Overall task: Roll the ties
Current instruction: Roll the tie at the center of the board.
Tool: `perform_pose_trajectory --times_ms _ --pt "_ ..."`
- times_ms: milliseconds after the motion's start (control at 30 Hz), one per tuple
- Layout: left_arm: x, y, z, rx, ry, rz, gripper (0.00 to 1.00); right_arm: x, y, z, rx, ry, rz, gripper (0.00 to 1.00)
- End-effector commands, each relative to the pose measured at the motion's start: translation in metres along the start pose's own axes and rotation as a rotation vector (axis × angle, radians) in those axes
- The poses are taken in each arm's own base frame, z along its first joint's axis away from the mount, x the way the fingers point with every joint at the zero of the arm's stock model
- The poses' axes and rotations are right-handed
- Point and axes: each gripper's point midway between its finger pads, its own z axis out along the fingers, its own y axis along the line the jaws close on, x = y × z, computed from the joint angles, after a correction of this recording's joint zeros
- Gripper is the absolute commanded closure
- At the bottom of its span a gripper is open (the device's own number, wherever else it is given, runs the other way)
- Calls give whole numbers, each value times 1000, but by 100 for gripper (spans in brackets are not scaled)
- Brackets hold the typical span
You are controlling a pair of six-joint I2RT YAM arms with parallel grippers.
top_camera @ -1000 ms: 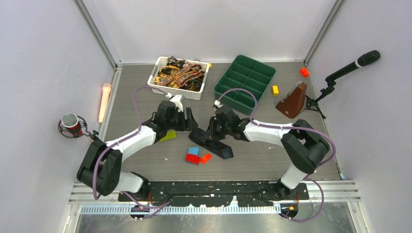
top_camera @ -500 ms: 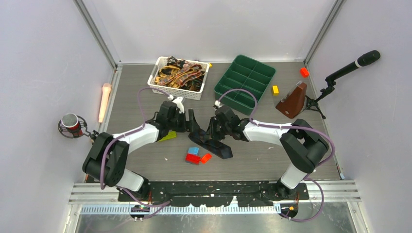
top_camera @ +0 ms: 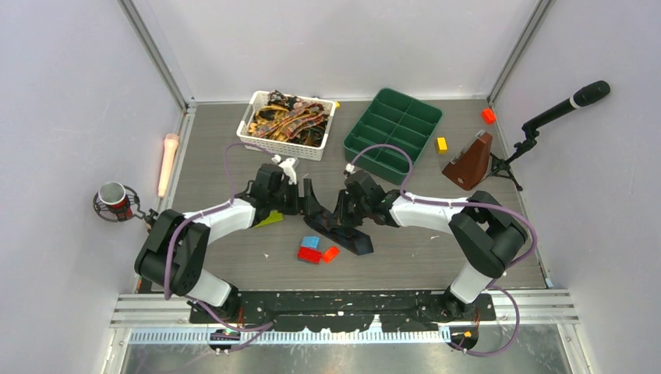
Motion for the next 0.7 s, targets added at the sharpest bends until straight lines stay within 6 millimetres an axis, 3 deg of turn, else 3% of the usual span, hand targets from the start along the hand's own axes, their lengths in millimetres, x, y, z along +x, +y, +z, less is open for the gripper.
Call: perform_pose_trajectory --times_ms 0,400,667 --pt "-3 -10 1 77 -12 27 18 -4 -7 2 53 -14 6 95" --pt "11 -23 4 171 53 11 21 -6 -9 2 66 -22 1 96" --pt "18 -28 9 218 86 -6 30 -7 -11 1 72 -24 -8 95"
